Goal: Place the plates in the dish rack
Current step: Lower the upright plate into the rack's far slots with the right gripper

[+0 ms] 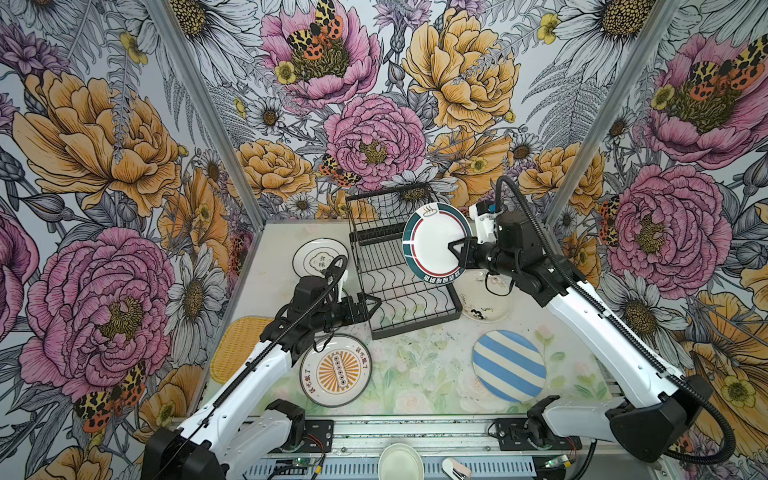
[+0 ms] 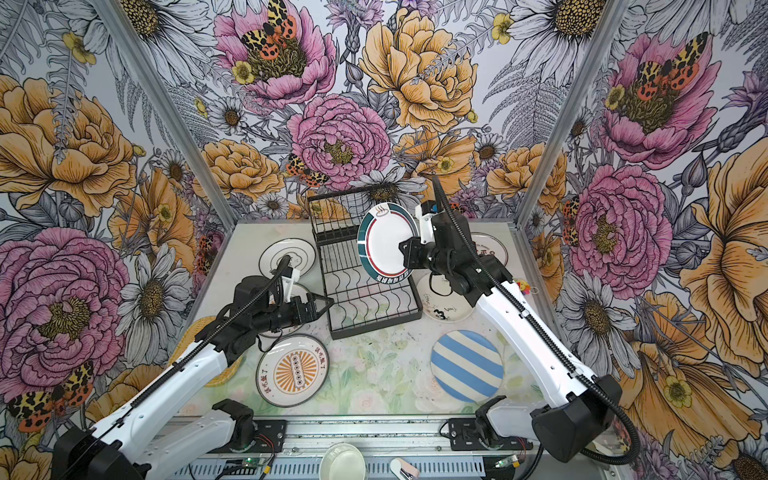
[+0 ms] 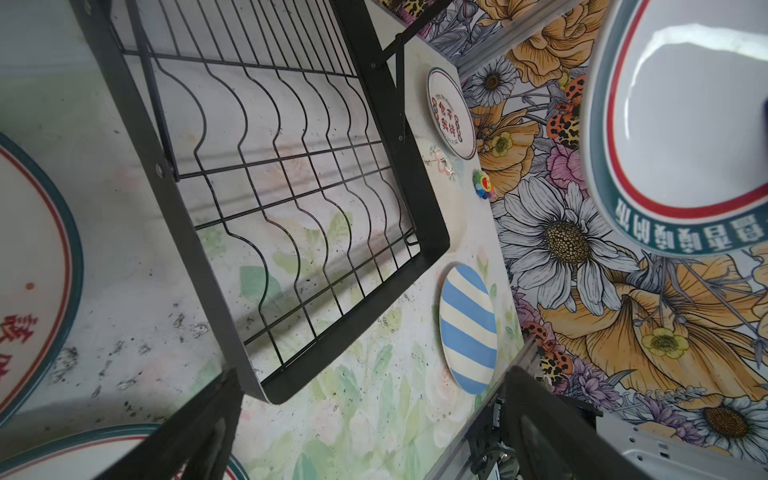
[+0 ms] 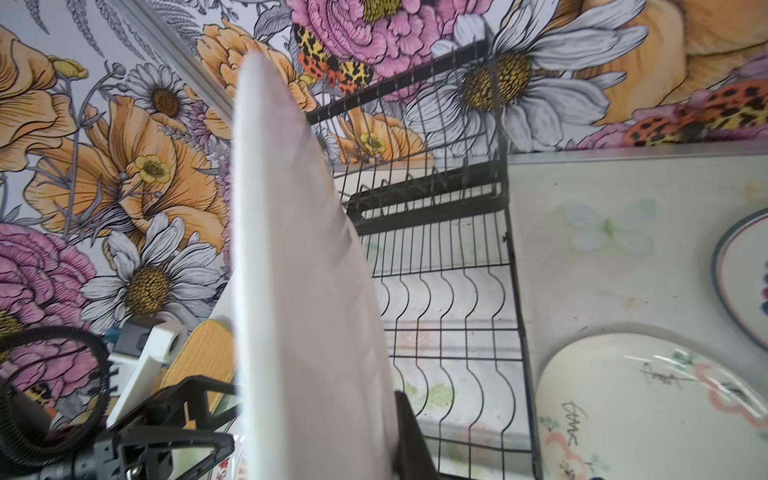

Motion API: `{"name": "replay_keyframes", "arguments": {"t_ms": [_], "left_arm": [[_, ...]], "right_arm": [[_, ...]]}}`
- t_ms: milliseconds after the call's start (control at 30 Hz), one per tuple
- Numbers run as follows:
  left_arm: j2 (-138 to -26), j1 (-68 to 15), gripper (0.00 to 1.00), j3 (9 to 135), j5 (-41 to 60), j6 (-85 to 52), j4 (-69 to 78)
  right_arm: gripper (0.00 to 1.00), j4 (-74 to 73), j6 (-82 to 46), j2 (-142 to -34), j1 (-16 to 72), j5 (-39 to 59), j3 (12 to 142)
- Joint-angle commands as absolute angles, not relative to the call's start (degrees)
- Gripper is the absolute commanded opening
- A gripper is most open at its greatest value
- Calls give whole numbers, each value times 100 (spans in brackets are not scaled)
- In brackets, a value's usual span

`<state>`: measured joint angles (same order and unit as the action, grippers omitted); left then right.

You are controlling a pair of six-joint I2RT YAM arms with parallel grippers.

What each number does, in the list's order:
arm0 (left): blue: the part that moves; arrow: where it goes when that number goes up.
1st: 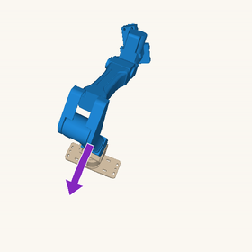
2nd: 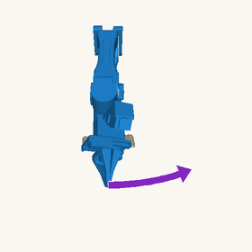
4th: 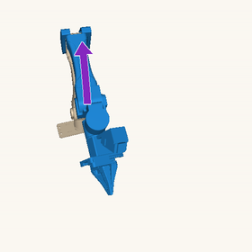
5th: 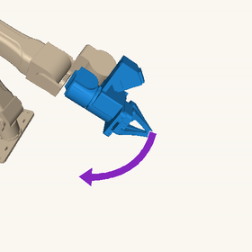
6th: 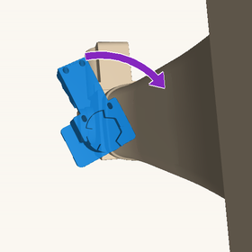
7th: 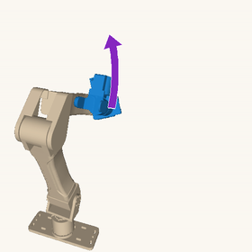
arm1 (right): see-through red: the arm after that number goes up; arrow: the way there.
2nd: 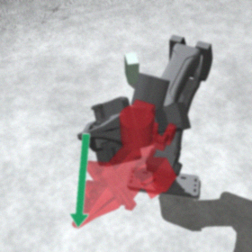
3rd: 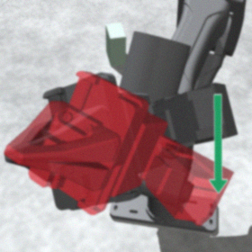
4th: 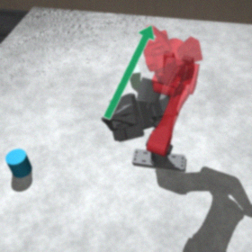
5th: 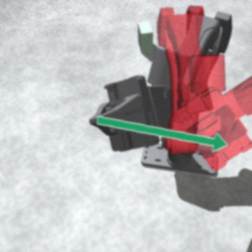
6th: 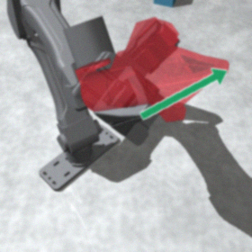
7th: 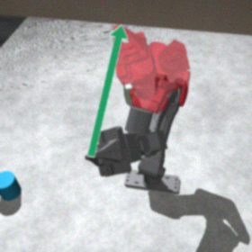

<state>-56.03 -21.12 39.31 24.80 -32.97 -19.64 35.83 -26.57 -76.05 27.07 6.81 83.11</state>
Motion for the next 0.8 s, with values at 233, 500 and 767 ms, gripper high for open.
{"name": "replay_keyframes", "arguments": {"t_ms": [233,500,767], "left_arm": [[-5746,-2048,99,4192,1972,-3107,-1961],[-5786,-2048,99,4167,1925,-3136,-1909],[-5879,-2032,99,4191,1952,-3163,-1903]], "right_arm": [[0,3340,-1572,-8802,2742,-1537,10375],[0,2657,-948,-9512,2750,-2316,10918],[0,2162,-732,-10055,2756,-2527,11194]]}}
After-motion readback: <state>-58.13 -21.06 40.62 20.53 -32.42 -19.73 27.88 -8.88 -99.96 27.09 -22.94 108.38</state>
